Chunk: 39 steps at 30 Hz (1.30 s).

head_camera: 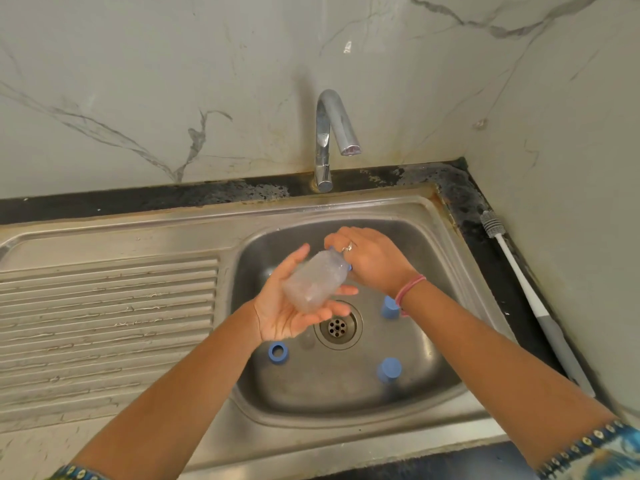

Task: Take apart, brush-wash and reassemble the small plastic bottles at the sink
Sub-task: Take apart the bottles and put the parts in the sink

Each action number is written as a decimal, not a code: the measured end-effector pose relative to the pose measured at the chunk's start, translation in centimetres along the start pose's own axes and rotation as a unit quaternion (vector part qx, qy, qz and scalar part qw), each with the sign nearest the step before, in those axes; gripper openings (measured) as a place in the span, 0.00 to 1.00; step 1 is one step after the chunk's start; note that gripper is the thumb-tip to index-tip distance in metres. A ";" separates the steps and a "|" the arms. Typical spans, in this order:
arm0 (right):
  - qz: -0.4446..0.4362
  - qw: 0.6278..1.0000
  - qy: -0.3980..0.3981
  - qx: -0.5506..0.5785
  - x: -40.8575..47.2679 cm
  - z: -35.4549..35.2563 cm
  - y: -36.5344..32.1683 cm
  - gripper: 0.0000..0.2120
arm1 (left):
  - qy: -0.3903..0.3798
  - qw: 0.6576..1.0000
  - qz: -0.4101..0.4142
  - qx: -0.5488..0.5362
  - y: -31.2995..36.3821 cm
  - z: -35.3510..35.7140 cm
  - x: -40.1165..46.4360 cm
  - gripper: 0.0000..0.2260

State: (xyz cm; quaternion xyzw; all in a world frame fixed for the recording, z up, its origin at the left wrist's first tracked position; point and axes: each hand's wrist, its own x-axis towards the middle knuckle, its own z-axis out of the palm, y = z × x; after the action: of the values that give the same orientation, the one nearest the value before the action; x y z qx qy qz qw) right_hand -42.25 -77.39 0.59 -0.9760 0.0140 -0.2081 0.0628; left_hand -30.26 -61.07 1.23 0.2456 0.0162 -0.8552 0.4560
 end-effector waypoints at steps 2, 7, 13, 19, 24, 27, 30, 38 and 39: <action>0.094 0.993 -0.061 0.048 0.5 -0.8 -0.2 0.12 | 0.055 0.995 0.084 0.012 -0.1 0.0 0.5 0.49; 0.299 0.902 -0.200 0.240 1.0 -1.7 -1.3 0.11 | 0.196 0.878 0.432 0.061 -0.9 0.3 1.1 0.29; 0.377 0.822 -0.274 0.327 1.2 -2.7 -0.8 0.07 | 0.230 0.836 0.480 0.136 -1.5 0.8 2.2 0.32; 0.315 0.860 -0.288 0.280 1.0 -1.8 -2.4 0.12 | 0.384 0.779 0.474 0.147 -0.6 1.3 3.7 0.33; 0.384 0.809 -0.281 0.346 0.5 -1.0 -1.1 0.08 | 0.209 0.864 0.457 0.044 -0.5 0.9 4.2 0.20; 0.429 0.820 -0.271 0.265 -0.6 0.0 0.0 0.07 | 0.273 0.842 0.463 0.047 0.2 0.9 5.4 0.16; 0.444 0.860 -0.240 0.074 -2.0 0.1 1.1 0.07 | 0.366 0.783 0.500 -0.056 2.5 -0.1 5.9 0.17; 0.554 0.779 -0.151 0.252 -6.5 1.1 6.5 0.25 | 0.469 0.838 0.276 0.014 4.5 -3.4 12.0 0.28; 0.562 0.766 -0.148 0.275 -6.9 1.2 7.1 0.26 | 0.479 0.841 0.251 0.018 4.5 -3.8 13.0 0.28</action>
State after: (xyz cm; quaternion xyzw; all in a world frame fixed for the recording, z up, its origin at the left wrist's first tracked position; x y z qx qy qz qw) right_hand -48.07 -83.96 -4.20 -0.7529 0.4932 0.0161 0.4354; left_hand -31.15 -72.78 -6.85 0.6286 0.1555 -0.4871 0.5860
